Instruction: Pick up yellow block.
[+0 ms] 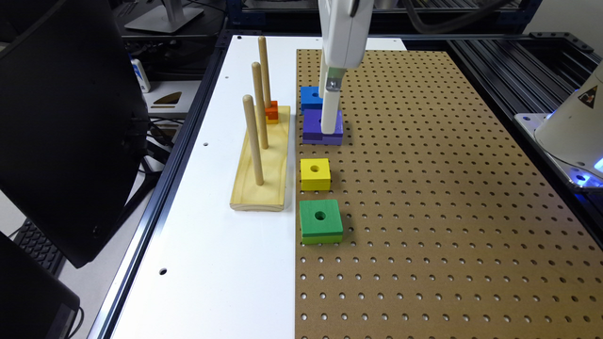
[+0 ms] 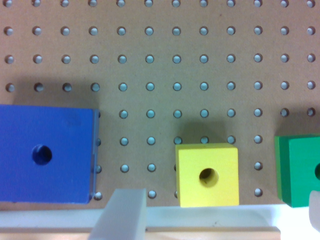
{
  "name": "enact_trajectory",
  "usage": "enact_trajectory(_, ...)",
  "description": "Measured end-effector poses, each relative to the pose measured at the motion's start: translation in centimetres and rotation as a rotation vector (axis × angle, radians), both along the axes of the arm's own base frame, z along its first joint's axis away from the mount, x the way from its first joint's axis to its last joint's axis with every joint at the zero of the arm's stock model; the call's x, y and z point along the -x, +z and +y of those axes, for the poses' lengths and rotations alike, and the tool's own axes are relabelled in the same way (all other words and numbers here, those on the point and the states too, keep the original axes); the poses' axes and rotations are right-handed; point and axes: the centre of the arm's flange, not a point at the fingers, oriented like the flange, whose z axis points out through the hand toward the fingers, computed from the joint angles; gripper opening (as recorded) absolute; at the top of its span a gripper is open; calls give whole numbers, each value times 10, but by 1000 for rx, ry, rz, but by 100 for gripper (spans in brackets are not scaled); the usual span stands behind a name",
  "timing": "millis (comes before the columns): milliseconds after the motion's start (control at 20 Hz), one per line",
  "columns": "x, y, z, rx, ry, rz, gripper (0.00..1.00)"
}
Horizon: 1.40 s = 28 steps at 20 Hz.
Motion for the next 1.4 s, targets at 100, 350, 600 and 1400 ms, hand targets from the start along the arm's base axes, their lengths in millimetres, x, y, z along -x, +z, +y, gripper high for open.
enact_trajectory(100, -1, -12, 0, -2, 0, 5, 100)
enact_trajectory(350, -2, -19, 0, -4, -1, 8, 100)
enact_trajectory(600, -4, -48, 0, -9, -2, 18, 100)
enact_trajectory(1400, -5, -83, -1, -13, -2, 21, 100)
